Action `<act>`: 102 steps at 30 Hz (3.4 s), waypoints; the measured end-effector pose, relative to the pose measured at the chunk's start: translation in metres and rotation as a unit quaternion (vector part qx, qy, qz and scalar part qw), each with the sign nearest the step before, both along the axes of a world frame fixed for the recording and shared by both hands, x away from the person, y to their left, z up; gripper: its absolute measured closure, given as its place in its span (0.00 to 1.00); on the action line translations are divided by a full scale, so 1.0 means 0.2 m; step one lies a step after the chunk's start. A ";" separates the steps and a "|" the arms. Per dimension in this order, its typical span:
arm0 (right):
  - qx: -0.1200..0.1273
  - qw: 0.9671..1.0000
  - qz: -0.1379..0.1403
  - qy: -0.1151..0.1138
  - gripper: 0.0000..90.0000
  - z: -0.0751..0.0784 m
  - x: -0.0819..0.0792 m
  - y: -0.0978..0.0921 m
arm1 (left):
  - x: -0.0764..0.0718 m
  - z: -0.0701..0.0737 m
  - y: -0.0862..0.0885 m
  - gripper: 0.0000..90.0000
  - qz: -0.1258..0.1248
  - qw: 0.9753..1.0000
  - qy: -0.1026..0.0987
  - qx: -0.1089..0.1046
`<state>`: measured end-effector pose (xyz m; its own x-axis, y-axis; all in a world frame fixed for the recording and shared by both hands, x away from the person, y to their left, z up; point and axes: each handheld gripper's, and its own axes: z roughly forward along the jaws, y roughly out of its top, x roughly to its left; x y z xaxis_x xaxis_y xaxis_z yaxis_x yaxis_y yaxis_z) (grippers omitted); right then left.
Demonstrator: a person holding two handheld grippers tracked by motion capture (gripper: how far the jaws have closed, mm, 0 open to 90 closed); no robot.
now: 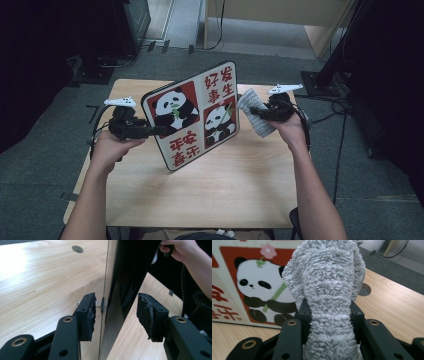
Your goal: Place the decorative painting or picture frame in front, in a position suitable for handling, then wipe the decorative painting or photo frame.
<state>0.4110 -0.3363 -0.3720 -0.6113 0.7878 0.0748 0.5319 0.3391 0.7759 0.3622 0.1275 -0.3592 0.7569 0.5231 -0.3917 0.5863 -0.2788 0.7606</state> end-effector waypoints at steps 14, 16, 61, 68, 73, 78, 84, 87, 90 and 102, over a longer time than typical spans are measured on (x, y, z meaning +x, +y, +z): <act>0.011 0.998 0.029 -0.058 0.73 0.22 0.03 0.08 | 0.01 0.00 0.00 0.70 -0.008 1.000 0.005 -0.010; 0.009 0.998 0.033 -0.058 0.73 0.26 0.03 0.10 | 0.01 0.00 0.00 0.71 -0.007 1.000 0.003 -0.009; 0.010 0.998 0.055 -0.037 0.72 0.49 0.16 0.31 | 0.04 -0.02 0.02 0.87 -0.013 1.000 -0.010 -0.009; 0.012 0.998 0.058 -0.025 0.72 0.46 0.16 0.30 | 0.04 -0.02 0.03 0.87 -0.015 1.000 -0.010 -0.011; 0.011 0.998 0.061 -0.022 0.72 0.44 0.15 0.30 | 0.04 -0.02 0.03 0.87 -0.017 1.000 -0.009 -0.012; 0.008 0.998 0.063 -0.016 0.72 0.41 0.15 0.30 | 0.04 -0.02 0.03 0.87 -0.017 1.000 -0.008 -0.013; 0.014 0.998 0.066 -0.009 0.72 0.38 0.14 0.29 | 0.04 -0.02 0.03 0.87 -0.019 1.000 -0.009 -0.013; 0.016 0.998 0.067 -0.008 0.72 0.35 0.14 0.29 | 0.04 -0.02 0.03 0.87 -0.020 1.000 -0.008 -0.014; 0.014 0.998 0.065 -0.006 0.72 0.33 0.13 0.29 | 0.04 -0.02 0.03 0.87 -0.022 1.000 -0.008 -0.014; 0.026 0.998 0.063 0.002 0.72 0.24 0.12 0.27 | 0.05 -0.02 0.03 0.87 -0.024 1.000 -0.007 -0.014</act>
